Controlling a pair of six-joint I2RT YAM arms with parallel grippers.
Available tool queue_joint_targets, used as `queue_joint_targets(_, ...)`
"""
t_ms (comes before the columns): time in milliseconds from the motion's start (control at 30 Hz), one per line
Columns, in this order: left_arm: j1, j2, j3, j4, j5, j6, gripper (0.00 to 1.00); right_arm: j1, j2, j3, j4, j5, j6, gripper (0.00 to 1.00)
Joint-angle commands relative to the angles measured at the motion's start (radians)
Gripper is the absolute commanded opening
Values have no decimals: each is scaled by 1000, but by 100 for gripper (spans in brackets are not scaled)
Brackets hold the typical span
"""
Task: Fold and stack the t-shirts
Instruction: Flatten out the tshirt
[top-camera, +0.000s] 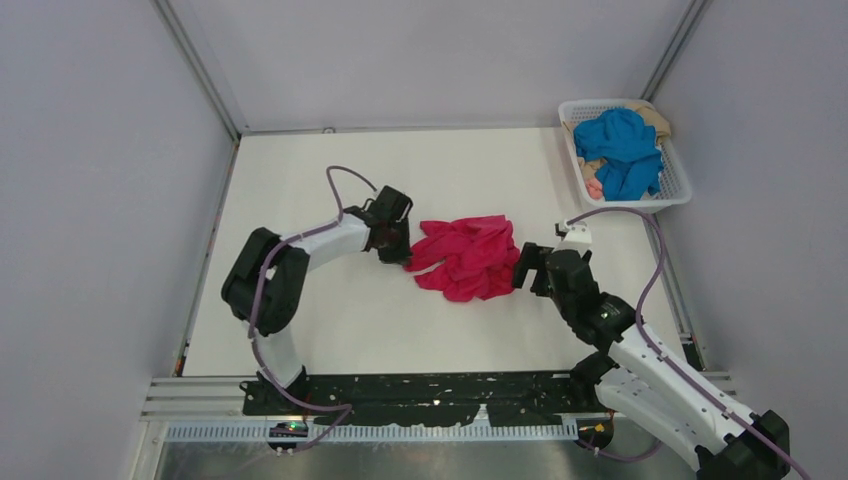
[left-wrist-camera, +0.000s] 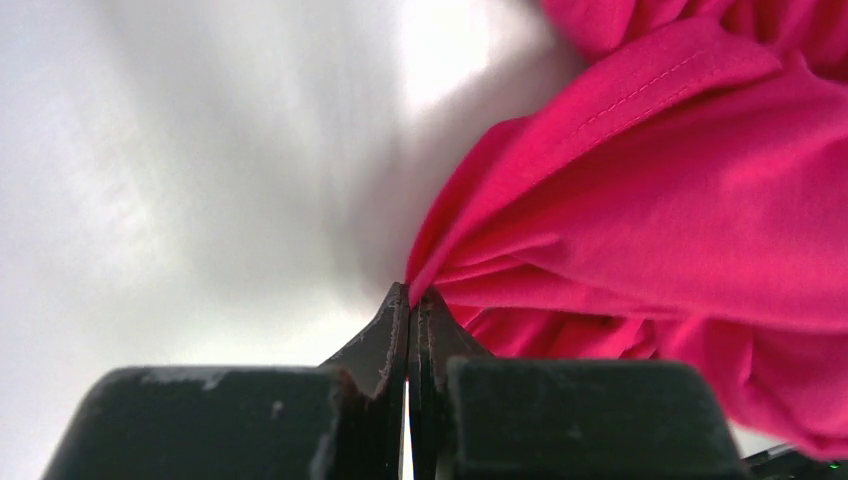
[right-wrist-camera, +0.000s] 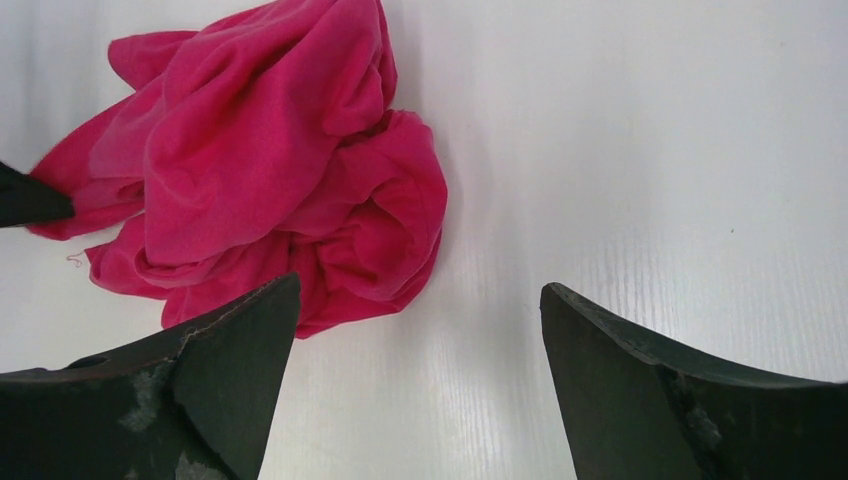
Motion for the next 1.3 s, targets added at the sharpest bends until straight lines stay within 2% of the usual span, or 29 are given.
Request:
queue_joint_targets(0, -3, -260, -117, 15, -208, -9, 0, 1, 66, 13, -3, -13, 48, 95)
queue_joint_targets(200, -1, -501, -245, -6, -405, -7, 0, -1, 192, 13, 52, -155, 64, 96)
queue_joint_targets(400, -2, -576, -266, -99, -555, -31, 0, 0, 313, -5, 167, -263, 137, 99)
queue_joint_targets(567, -2, -585, -278, -82, -533, -27, 0, 1, 387, -28, 256, -185, 231, 79)
queue_joint_targets(633, -2, -586, -281, -76, -529, -26, 0, 1, 403, -35, 284, -129, 266, 73)
queue_joint_targets(800, -2, -591, -284, -61, -529, -21, 0, 1, 484, -26, 363, -39, 279, 68)
queue_joint_targets(867, -2, -591, -284, -53, -527, -17, 0, 1, 526, -12, 402, -29, 276, 57)
queue_joint_targets(900, -2, -593, -285, -49, -530, -13, 0, 1, 539, -1, 408, -27, 263, 45)
queue_joint_targets(967, -1, -597, -283, -37, -539, -7, 0, 1, 572, 25, 410, -17, 237, 29)
queue_joint_targets(1000, -1, -601, -278, -34, -548, -6, 0, 0, 583, 36, 390, -6, 227, 13)
queue_joint_targets(1033, 0, -609, -268, -36, -558, 0, 0, 2, 581, 61, 364, 32, 216, 10)
queue_joint_targets(1133, 5, -666, -209, -61, -652, 24, 0, 5, 464, 126, 263, 121, 159, 6)
queue_joint_targets(1267, 4, -803, -115, -42, -743, 93, 0, 6, 287, 228, 251, 122, -98, 6)
